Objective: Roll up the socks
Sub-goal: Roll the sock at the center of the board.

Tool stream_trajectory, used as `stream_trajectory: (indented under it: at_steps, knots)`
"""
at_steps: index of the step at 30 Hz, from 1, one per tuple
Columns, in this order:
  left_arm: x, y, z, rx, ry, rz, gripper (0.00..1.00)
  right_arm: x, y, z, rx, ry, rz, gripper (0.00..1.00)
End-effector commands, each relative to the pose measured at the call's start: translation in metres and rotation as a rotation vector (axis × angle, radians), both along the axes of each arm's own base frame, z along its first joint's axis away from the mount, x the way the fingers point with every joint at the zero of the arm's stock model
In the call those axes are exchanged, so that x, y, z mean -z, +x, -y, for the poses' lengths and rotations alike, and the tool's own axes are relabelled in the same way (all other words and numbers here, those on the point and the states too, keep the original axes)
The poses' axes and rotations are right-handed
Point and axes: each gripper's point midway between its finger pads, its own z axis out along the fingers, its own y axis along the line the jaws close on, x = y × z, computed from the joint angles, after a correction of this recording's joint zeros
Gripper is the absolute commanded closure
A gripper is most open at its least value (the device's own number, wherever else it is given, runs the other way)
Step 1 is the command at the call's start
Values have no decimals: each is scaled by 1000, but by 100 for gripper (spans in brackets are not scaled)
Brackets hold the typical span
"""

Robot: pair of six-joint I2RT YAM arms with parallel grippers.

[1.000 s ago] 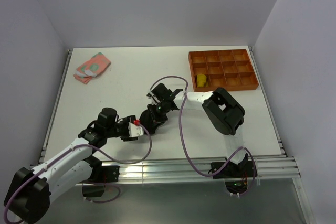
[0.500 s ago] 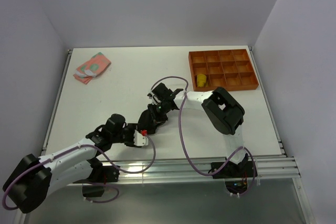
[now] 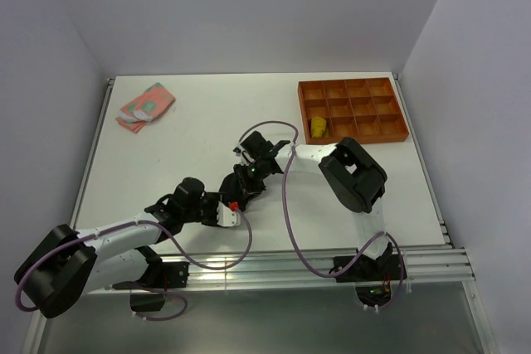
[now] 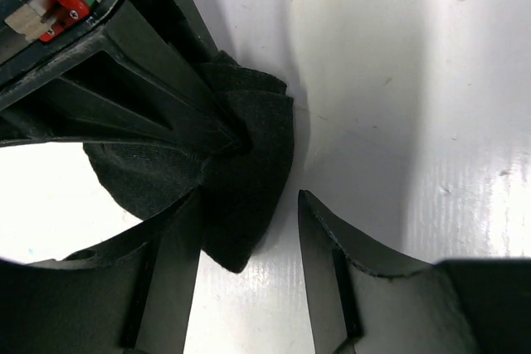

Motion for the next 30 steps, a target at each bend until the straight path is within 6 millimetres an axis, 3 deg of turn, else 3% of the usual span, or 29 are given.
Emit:
stream_trajectory:
  at_steps: [1, 7, 11, 12, 17, 21, 25, 30]
  knots:
    - [-6, 9, 6, 8, 7, 37, 47, 68, -18, 60, 7, -305, -13, 100]
    - [1, 8, 6, 22, 32, 23, 53, 64, -19, 61, 10, -299, -8, 100]
    - [8, 7, 6, 28, 78, -33, 74, 62, -19, 60, 14, -293, -4, 100]
    - [18, 0, 2, 32, 114, -86, 77, 61, -19, 60, 17, -291, -1, 100]
    - [23, -13, 5, 65, 163, -227, 92, 50, -17, 59, 36, -270, 24, 97]
    - [20, -30, 6, 108, 175, -327, 96, 45, -17, 65, 67, -280, 51, 82]
    - [10, -45, 10, 154, 172, -437, 100, 25, -7, 68, 125, -256, 135, 61]
    - [3, -63, 9, 202, 147, -559, 100, 4, 2, 81, 229, -256, 229, 51]
